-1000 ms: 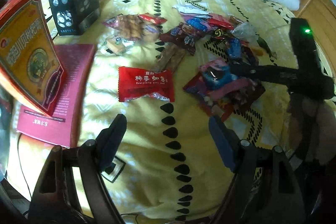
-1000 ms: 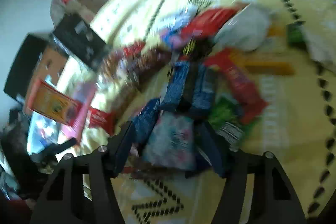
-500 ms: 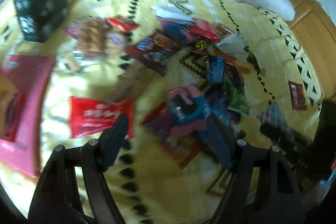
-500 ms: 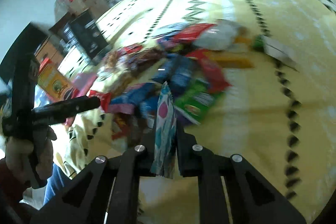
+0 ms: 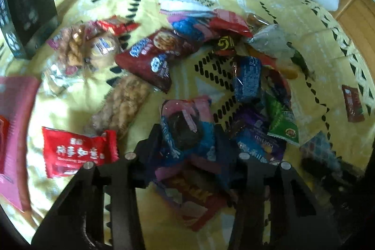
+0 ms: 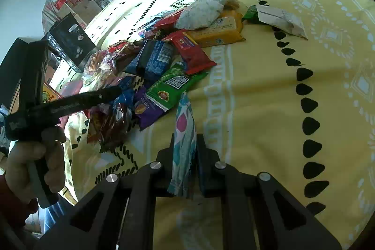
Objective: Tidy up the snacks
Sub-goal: 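Grasp the Oreo-style packet with the left tool while the right tool grasps a pink-patterned packet, then carry both packets over the clear basin with both tools, then open both tools to drop the packets into the basin, then move both tools back over the snack pile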
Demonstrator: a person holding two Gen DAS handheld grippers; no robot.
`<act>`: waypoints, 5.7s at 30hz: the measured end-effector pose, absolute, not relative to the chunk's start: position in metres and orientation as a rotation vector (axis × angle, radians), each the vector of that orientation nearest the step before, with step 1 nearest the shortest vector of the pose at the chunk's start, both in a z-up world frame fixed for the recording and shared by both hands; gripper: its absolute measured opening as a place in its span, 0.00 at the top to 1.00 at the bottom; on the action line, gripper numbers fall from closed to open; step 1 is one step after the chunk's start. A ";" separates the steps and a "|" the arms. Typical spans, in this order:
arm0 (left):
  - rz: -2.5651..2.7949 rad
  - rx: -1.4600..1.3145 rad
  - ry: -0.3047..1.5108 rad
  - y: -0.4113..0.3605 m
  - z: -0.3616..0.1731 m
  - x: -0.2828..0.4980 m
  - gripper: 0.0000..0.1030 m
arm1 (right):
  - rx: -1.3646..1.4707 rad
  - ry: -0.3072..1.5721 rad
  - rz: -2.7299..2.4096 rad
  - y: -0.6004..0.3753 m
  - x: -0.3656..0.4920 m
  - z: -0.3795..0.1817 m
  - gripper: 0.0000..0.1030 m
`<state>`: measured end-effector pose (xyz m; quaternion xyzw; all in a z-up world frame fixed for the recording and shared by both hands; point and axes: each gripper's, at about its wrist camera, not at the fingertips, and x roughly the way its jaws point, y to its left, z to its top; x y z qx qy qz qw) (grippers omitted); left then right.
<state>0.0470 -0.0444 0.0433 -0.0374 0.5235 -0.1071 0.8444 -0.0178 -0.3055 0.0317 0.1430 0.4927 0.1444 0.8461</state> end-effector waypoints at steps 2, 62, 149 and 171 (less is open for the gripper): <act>-0.223 -0.090 1.072 -0.040 0.052 0.042 0.57 | 0.303 1.003 0.297 -0.307 -0.021 0.040 0.85; 0.323 -0.109 0.228 0.221 0.284 -0.107 0.57 | -0.055 0.494 0.850 0.071 -0.010 0.322 0.85; 0.616 -0.254 0.562 0.335 0.217 -0.105 0.00 | -0.099 0.671 1.071 0.220 -0.030 0.267 0.37; -0.246 0.053 0.585 0.082 0.212 -0.095 0.00 | 0.036 0.690 0.455 -0.146 -0.117 0.178 0.11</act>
